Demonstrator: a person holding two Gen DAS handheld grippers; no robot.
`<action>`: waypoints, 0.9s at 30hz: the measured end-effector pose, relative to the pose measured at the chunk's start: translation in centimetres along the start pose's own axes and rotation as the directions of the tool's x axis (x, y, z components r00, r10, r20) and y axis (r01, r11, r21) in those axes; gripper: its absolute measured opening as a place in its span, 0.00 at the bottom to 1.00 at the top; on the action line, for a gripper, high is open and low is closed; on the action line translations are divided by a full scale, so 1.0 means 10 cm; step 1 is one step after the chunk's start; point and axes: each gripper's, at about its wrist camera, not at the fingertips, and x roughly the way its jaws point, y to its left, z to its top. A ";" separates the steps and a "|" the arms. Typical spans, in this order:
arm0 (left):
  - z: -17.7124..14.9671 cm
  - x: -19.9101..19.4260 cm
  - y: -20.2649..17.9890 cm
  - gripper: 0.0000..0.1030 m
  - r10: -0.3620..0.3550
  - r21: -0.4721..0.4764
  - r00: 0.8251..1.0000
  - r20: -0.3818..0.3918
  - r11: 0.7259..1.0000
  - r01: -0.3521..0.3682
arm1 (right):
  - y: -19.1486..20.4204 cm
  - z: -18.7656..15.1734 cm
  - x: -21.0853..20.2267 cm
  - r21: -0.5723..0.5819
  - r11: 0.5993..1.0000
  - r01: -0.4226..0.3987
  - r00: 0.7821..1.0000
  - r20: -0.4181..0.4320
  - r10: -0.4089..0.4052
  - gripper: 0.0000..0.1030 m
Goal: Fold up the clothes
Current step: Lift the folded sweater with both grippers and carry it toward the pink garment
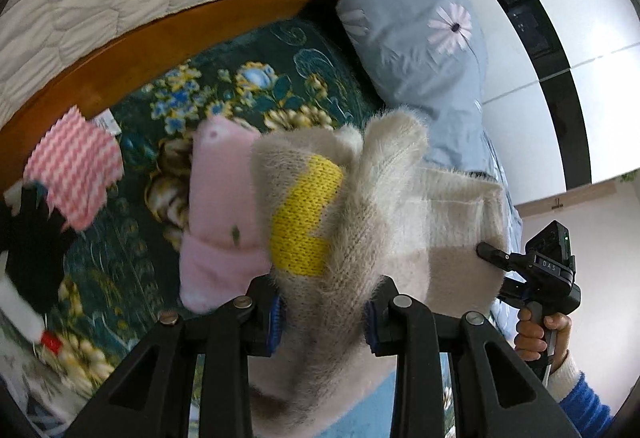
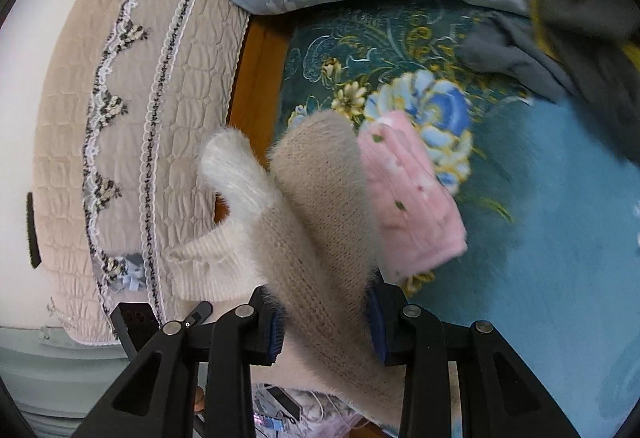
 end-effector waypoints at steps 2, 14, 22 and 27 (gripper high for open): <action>0.13 0.08 0.10 0.32 0.001 -0.009 1.000 -0.001 1.000 -0.001 | 0.02 0.11 0.11 -0.006 1.000 0.002 1.000 -0.012 -0.002 0.35; 0.53 0.76 0.90 0.32 0.051 -0.130 0.997 -0.059 0.990 -0.058 | -0.09 0.66 1.04 -0.034 0.996 0.080 0.991 -0.106 -0.083 0.35; 0.48 1.05 1.23 0.37 0.035 -0.202 0.996 -0.078 0.978 -0.050 | -0.53 0.79 1.28 0.057 0.992 0.114 0.990 -0.088 -0.109 0.35; 0.45 1.11 1.38 0.38 0.013 -0.278 0.998 -0.064 0.960 -0.031 | -0.54 0.85 1.37 0.043 0.991 0.130 0.988 -0.089 -0.126 0.37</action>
